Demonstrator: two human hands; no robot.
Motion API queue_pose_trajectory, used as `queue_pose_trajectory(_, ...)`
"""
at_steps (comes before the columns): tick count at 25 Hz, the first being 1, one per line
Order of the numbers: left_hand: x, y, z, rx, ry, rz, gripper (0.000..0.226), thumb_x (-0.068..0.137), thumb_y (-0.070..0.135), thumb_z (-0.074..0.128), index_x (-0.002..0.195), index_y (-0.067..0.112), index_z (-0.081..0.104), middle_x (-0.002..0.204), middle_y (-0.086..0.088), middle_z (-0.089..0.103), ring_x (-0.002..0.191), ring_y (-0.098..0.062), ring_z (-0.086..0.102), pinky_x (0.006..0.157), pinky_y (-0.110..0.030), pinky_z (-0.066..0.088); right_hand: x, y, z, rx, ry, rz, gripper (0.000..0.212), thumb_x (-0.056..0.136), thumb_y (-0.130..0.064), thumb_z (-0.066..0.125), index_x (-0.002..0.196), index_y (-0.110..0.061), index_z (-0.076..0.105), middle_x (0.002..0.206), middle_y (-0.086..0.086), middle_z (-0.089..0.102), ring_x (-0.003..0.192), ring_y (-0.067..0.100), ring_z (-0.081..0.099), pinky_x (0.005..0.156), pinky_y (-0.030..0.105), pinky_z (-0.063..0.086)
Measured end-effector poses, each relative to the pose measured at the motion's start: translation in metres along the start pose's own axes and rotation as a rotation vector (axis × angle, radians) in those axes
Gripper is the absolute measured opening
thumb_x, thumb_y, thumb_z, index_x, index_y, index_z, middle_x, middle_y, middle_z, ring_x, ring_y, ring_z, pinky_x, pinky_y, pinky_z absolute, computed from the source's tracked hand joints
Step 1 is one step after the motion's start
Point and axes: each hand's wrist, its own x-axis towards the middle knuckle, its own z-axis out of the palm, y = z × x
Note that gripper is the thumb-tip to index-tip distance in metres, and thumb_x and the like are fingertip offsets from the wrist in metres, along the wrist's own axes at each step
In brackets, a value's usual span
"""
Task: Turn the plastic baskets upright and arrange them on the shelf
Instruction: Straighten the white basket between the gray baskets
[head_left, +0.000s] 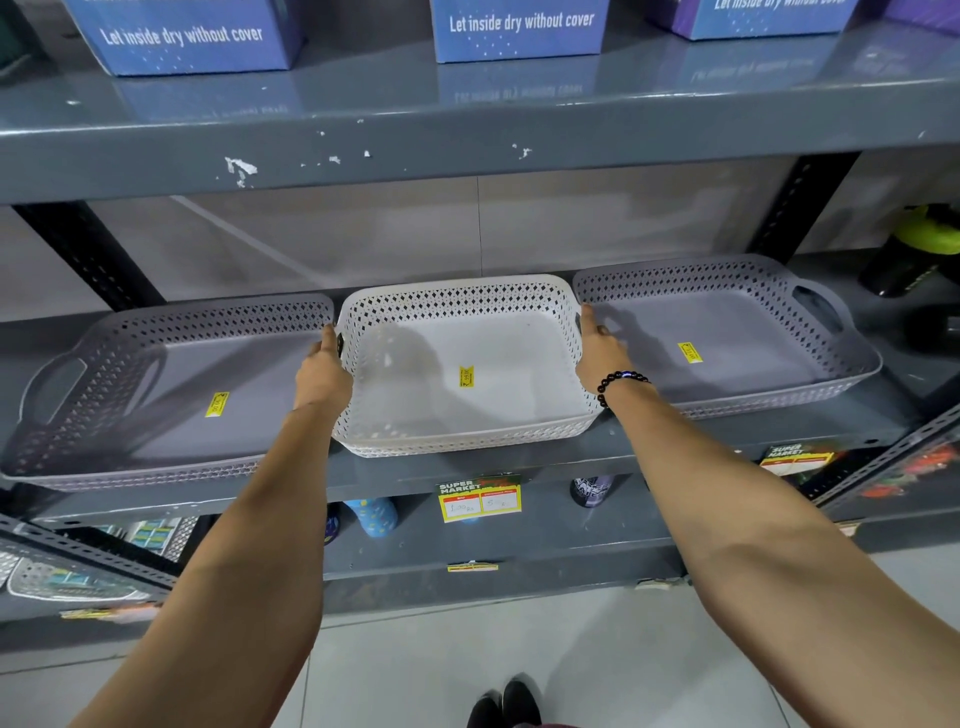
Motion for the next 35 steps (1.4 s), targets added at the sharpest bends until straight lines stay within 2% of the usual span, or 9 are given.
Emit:
queue_pose_trajectory(2,-0.002,0.000,0.000,-0.010,0.002,-0.004,0.069,0.092,-0.009,0.033,0.153,0.013,0.013,0.147,-0.022,0.038,0.126,-0.045,0.044,0.102,-0.048,0.040,-0.002,0.000,0.000,0.011,-0.003,0.014,0.079,0.088,0.011,0.039,0.152,-0.009,-0.004,0.105,0.022,0.048,0.074,0.023,0.047,0.054,0.029,0.036)
queue_pose_trajectory(4,-0.004,0.000,0.000,-0.019,0.004,-0.002,0.069,0.091,-0.009,0.033,0.153,0.013,0.013,0.147,-0.022,0.039,0.126,-0.045,0.044,0.101,-0.049,0.040,-0.004,0.000,-0.001,0.017,-0.010,0.025,0.079,0.089,0.011,0.039,0.152,-0.009,-0.003,0.098,0.020,0.045,0.062,0.019,0.042,0.049,0.027,0.031)
queue_pose_trajectory(5,-0.005,0.000,0.000,-0.024,0.004,0.001,0.069,0.091,-0.009,0.033,0.153,0.014,0.014,0.147,-0.022,0.039,0.125,-0.045,0.044,0.101,-0.049,0.041,-0.005,-0.001,-0.001,0.024,-0.008,0.027,0.079,0.088,0.012,0.039,0.152,-0.010,-0.003,0.100,0.022,0.048,0.063,0.020,0.045,0.052,0.027,0.034)
queue_pose_trajectory(8,-0.008,0.000,0.000,-0.033,0.004,-0.007,0.070,0.091,-0.010,0.032,0.153,0.016,0.014,0.148,-0.020,0.038,0.125,-0.044,0.045,0.101,-0.048,0.041,-0.007,0.000,-0.002,0.054,0.010,0.022,0.079,0.088,0.014,0.039,0.152,-0.010,-0.001,0.117,0.028,0.055,0.081,0.028,0.053,0.067,0.029,0.038)
queue_pose_trajectory(11,-0.010,-0.001,0.000,-0.020,0.008,-0.005,0.071,0.090,-0.010,0.032,0.153,0.016,0.014,0.148,-0.020,0.038,0.125,-0.045,0.045,0.102,-0.048,0.040,-0.011,0.000,-0.001,0.065,0.018,0.027,0.078,0.088,0.013,0.038,0.152,-0.010,-0.001,0.121,0.029,0.054,0.093,0.035,0.059,0.073,0.038,0.047)
queue_pose_trajectory(14,-0.012,-0.001,0.000,-0.025,0.008,-0.001,0.071,0.090,-0.010,0.033,0.153,0.016,0.014,0.147,-0.021,0.039,0.125,-0.045,0.045,0.102,-0.048,0.041,-0.014,0.001,0.000,0.068,0.019,0.029,0.079,0.088,0.013,0.038,0.152,-0.011,-0.002,0.124,0.029,0.052,0.104,0.040,0.060,0.075,0.038,0.048)
queue_pose_trajectory(24,-0.018,-0.001,0.000,0.006,0.018,0.015,0.066,0.090,-0.010,0.034,0.151,0.011,0.018,0.143,-0.023,0.043,0.122,-0.045,0.047,0.096,-0.049,0.042,-0.018,0.004,0.002,0.095,0.026,0.044,0.078,0.088,0.012,0.038,0.152,-0.013,0.000,0.132,0.027,0.046,0.111,0.041,0.056,0.087,0.043,0.049)
queue_pose_trajectory(32,-0.021,-0.001,-0.001,-0.010,0.014,-0.008,0.072,0.090,-0.011,0.032,0.154,0.016,0.011,0.148,-0.020,0.038,0.126,-0.044,0.045,0.102,-0.047,0.040,-0.021,0.003,0.001,0.095,0.030,0.043,0.079,0.089,0.011,0.039,0.152,-0.014,-0.001,0.129,0.027,0.048,0.109,0.039,0.057,0.084,0.040,0.049)
queue_pose_trajectory(35,-0.023,-0.001,-0.001,-0.016,0.013,-0.004,0.073,0.090,-0.011,0.032,0.154,0.016,0.010,0.148,-0.019,0.038,0.125,-0.043,0.045,0.101,-0.047,0.041,-0.023,0.002,-0.001,0.109,0.013,0.048,0.079,0.089,0.012,0.039,0.152,-0.014,-0.001,0.128,0.027,0.048,0.096,0.034,0.058,0.074,0.033,0.045)
